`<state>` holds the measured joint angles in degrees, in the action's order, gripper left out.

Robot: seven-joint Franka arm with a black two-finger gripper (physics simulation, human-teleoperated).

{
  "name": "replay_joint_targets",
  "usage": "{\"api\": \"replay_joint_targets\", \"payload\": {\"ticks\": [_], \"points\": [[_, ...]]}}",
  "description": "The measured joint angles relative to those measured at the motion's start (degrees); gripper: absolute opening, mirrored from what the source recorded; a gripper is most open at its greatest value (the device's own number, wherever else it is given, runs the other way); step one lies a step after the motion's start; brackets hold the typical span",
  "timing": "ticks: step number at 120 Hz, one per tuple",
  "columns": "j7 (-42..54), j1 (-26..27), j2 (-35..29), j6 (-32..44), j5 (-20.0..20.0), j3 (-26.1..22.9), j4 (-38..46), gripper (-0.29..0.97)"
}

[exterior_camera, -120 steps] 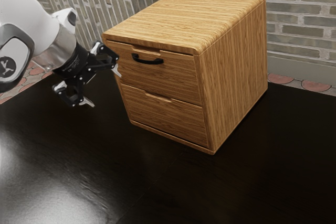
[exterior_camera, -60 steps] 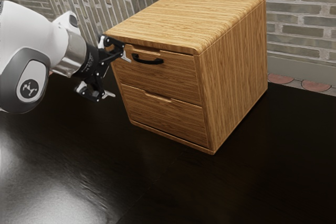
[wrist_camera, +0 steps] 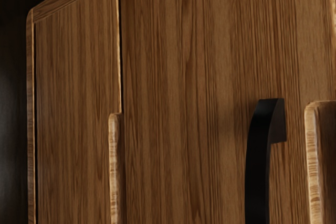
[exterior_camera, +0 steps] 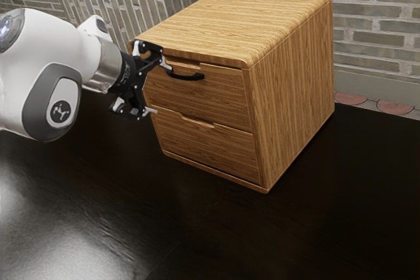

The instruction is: Pull the drawer handle with one arm to open the drawer

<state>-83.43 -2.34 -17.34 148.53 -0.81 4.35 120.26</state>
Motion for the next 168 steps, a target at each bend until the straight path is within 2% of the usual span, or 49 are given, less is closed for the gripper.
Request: {"api": "replay_joint_targets", "payload": {"ticks": [78,130,151,168], "points": [[-2.37,-0.87,5.44,1.84,0.15,-0.04,-3.79,0.68],[-3.06,-0.74,6.53,2.97,0.97,-0.04,-3.58,0.64],[-3.2,-0.71,6.44,3.06,1.19,-0.04,-3.59,0.47],[-3.31,-0.75,5.64,2.99,1.28,-0.16,-3.42,0.22]]}}
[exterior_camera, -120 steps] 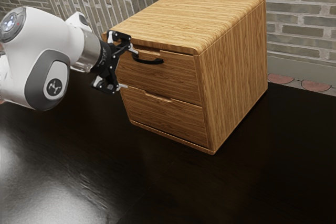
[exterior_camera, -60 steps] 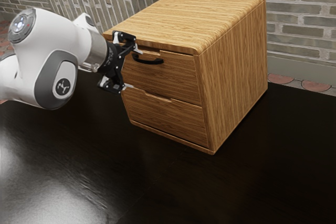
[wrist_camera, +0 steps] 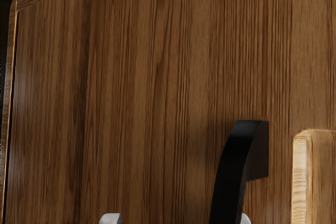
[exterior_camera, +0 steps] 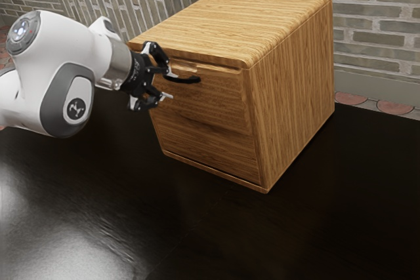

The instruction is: Pull the drawer handle with one arm to open the drawer

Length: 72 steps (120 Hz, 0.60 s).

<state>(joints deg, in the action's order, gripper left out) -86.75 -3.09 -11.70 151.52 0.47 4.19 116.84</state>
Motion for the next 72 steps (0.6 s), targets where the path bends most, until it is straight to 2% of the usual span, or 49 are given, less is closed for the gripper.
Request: {"api": "replay_joint_targets", "payload": {"ticks": [12,27,72], "points": [[-0.07,-0.07,-0.75,-0.22,0.01,-0.05,0.24,0.08],[-0.13,-0.07,-2.81,-0.43,0.0,-0.12,1.75,-0.02],[-0.35,-0.08,-8.29,-0.87,-0.15,-0.25,7.03,-0.08]]}}
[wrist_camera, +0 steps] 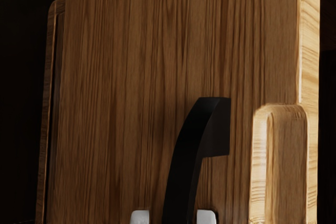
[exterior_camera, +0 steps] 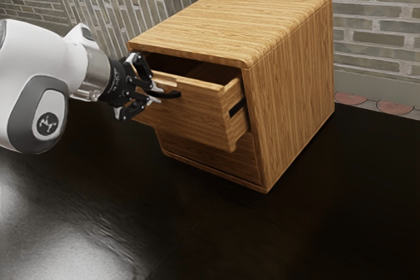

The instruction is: Pull the drawer handle with one arm to open the drawer

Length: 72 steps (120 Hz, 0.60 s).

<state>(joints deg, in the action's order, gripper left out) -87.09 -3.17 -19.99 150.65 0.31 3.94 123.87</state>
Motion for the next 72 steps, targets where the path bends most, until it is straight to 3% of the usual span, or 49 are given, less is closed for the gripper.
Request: {"api": "replay_joint_targets", "payload": {"ticks": [72], "points": [[-0.2,0.04,-9.85,-0.32,-0.28,0.18,9.19,-0.1]]}}
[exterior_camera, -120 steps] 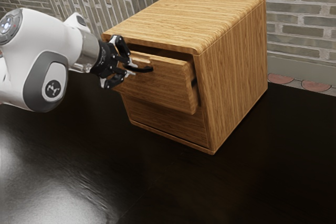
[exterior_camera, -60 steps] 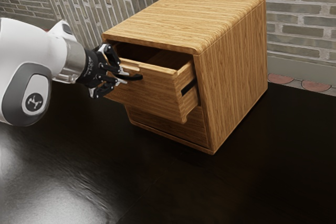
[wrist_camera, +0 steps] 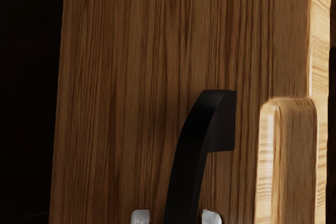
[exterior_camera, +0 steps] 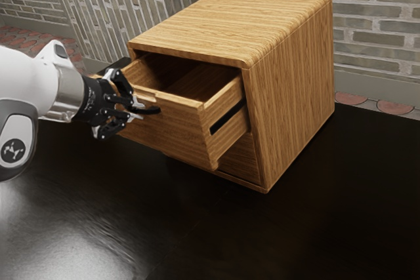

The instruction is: Pull the drawer handle with one arm to open the drawer

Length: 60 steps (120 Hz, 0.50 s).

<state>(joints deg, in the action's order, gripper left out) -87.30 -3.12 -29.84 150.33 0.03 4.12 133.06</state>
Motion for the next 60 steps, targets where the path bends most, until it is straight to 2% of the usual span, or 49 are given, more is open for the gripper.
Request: {"api": "replay_joint_targets", "payload": {"ticks": [60], "points": [[-0.04,-1.59,-6.35,-1.52,-0.03,-0.14,4.5,-0.08]]}}
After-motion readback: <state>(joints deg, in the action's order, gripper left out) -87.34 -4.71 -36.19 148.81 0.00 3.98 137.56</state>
